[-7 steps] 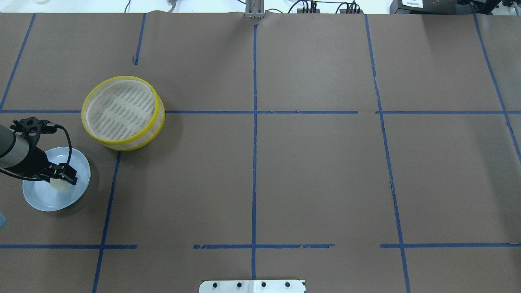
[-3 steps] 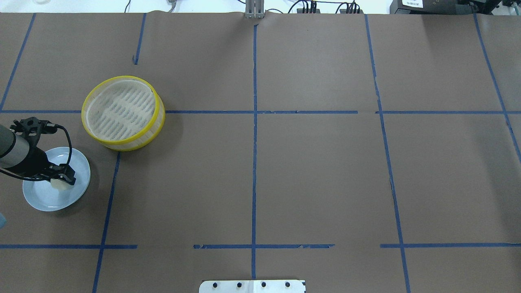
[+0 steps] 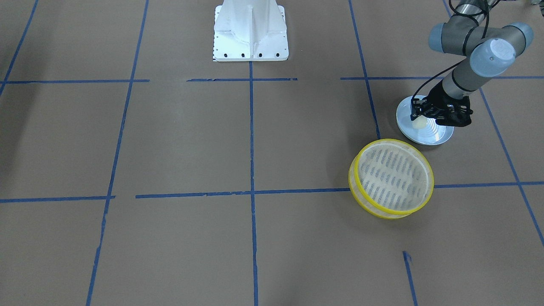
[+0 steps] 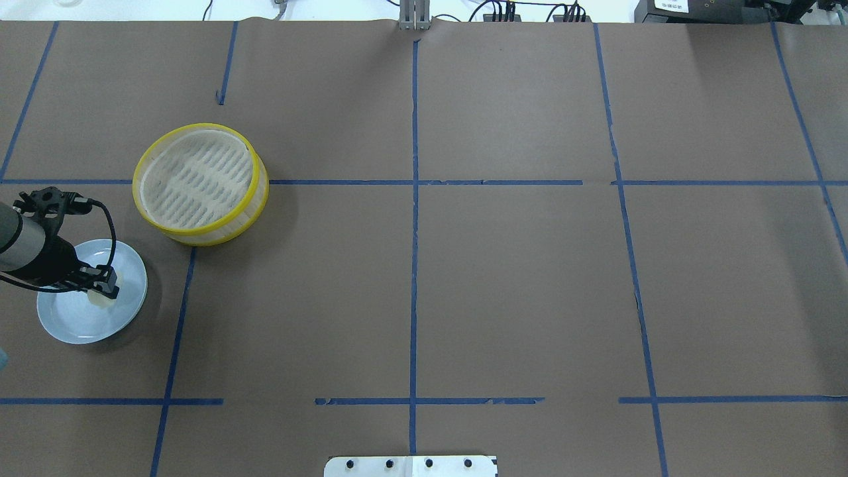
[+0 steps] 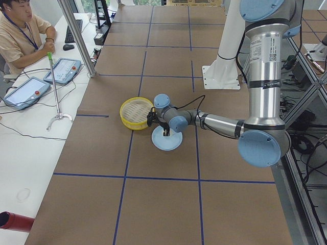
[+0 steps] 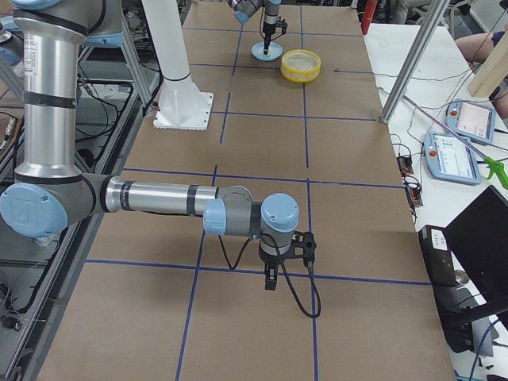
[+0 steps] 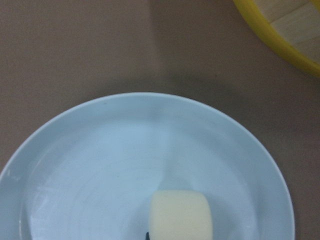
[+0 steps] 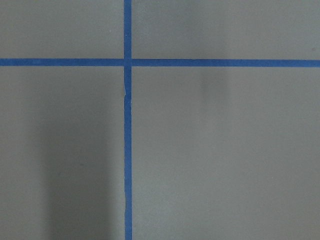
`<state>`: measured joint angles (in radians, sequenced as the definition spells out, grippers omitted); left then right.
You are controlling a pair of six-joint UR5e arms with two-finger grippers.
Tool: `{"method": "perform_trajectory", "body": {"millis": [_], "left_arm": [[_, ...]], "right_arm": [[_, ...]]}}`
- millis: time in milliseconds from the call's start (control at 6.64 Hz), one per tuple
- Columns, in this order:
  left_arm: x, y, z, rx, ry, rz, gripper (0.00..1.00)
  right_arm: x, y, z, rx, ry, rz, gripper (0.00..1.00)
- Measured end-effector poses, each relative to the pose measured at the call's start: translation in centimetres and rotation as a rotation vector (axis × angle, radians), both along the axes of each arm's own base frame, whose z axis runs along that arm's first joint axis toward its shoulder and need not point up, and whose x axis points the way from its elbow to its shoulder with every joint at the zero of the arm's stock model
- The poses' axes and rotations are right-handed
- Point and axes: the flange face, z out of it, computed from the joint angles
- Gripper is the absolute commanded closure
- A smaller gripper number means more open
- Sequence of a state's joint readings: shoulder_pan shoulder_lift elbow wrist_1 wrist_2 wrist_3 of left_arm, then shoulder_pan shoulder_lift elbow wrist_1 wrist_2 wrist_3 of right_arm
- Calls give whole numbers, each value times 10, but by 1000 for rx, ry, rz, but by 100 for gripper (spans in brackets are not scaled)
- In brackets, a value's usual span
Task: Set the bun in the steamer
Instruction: 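Close the left gripper on the white bun and lift it, then carry the bun with the left gripper over the yellow steamer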
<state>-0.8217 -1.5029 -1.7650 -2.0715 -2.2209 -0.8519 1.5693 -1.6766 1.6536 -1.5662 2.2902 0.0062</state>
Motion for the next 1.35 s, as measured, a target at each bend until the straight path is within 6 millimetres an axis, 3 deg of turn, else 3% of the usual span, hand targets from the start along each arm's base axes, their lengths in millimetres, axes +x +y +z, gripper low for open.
{"method": "perform_trajectory", "body": {"millis": [151, 452, 602, 753, 903, 1355], "left_arm": [[-11, -4, -24, 21, 26, -24, 63], [-45, -49, -87, 48, 59, -136, 62], [-40, -83, -122, 49, 60, -166, 62], [-25, -115, -143, 34, 49, -179, 62], [-6, -136, -148, 9, 37, -182, 62], [58, -166, -125, -50, -2, -141, 60]], "right_arm": [[0, 0, 0, 0, 0, 0, 0], [0, 0, 0, 0, 0, 0, 0], [0, 0, 0, 0, 0, 0, 0], [0, 0, 0, 0, 0, 0, 0], [0, 0, 0, 0, 0, 0, 0], [0, 0, 0, 0, 0, 0, 0]]}}
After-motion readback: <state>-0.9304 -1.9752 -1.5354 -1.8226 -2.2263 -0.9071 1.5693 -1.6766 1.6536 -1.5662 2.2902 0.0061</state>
